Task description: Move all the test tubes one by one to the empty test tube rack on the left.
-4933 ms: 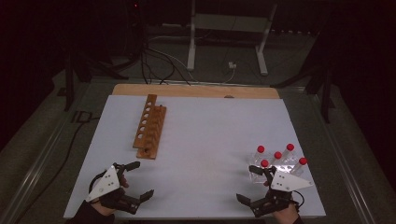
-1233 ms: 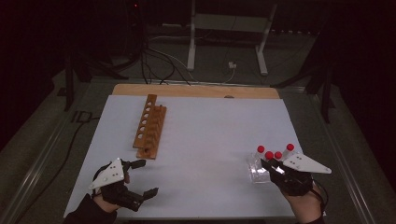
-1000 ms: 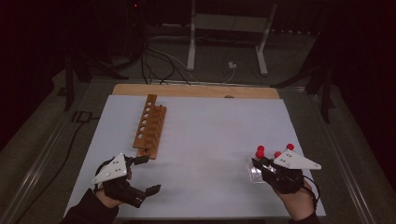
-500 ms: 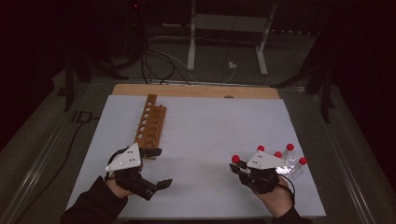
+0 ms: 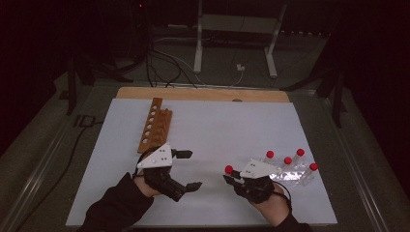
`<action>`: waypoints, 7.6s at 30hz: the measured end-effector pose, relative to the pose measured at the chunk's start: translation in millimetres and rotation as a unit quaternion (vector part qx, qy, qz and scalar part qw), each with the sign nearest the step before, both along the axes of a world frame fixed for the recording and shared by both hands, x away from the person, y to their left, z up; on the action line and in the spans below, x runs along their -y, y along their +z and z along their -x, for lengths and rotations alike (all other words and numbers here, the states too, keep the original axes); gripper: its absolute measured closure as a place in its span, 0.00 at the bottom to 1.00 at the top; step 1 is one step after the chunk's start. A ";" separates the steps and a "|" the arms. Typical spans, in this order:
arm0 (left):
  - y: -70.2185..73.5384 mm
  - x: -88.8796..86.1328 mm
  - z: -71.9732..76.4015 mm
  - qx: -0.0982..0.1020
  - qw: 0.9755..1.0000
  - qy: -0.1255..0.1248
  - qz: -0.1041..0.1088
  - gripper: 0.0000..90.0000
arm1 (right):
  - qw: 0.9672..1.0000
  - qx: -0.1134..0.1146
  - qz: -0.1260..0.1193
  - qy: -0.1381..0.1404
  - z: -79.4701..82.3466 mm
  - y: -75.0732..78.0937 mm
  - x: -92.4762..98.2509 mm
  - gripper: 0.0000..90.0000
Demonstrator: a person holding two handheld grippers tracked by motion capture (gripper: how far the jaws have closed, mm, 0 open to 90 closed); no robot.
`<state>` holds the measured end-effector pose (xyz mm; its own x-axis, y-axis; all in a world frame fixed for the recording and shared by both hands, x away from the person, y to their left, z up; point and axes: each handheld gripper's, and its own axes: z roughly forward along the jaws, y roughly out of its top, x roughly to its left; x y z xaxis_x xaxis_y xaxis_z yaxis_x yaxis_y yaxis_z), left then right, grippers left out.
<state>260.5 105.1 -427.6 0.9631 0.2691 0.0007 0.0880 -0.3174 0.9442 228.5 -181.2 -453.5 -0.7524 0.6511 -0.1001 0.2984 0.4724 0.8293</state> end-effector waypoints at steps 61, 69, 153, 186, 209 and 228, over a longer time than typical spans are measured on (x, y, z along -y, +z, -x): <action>9.3 33.7 -35.0 0.028 0.999 0.012 -0.044 0.80 | 0.997 -0.011 -0.068 -0.034 1.5 -2.2 25.3 0.16; 19.3 15.7 -45.4 0.028 0.998 0.046 -0.044 0.80 | 0.996 -0.010 -0.082 -0.042 3.1 -2.5 34.1 0.04; -8.2 -93.5 -211.8 0.008 0.915 0.402 -0.048 0.80 | 0.994 0.016 -0.104 0.005 3.8 -3.9 43.6 0.00; 17.5 -91.1 -153.4 -0.031 0.958 0.285 -0.017 0.02 | 0.988 0.058 -0.134 -0.048 14.4 32.8 79.1 0.00; -2.1 -72.9 -51.8 -0.015 0.987 0.163 0.002 0.02 | 0.962 0.080 -0.116 -0.235 35.9 24.2 189.9 0.16; -23.2 -59.8 -30.9 -0.024 0.992 0.126 -0.008 0.02 | 0.953 0.003 -0.105 -0.283 23.0 -27.2 217.3 0.41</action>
<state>291.4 164.9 -450.8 0.8646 0.5010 -0.0366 0.2100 -0.2943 0.9324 205.5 -398.5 -480.7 -0.2736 0.9591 0.0731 0.4512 0.0609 0.8903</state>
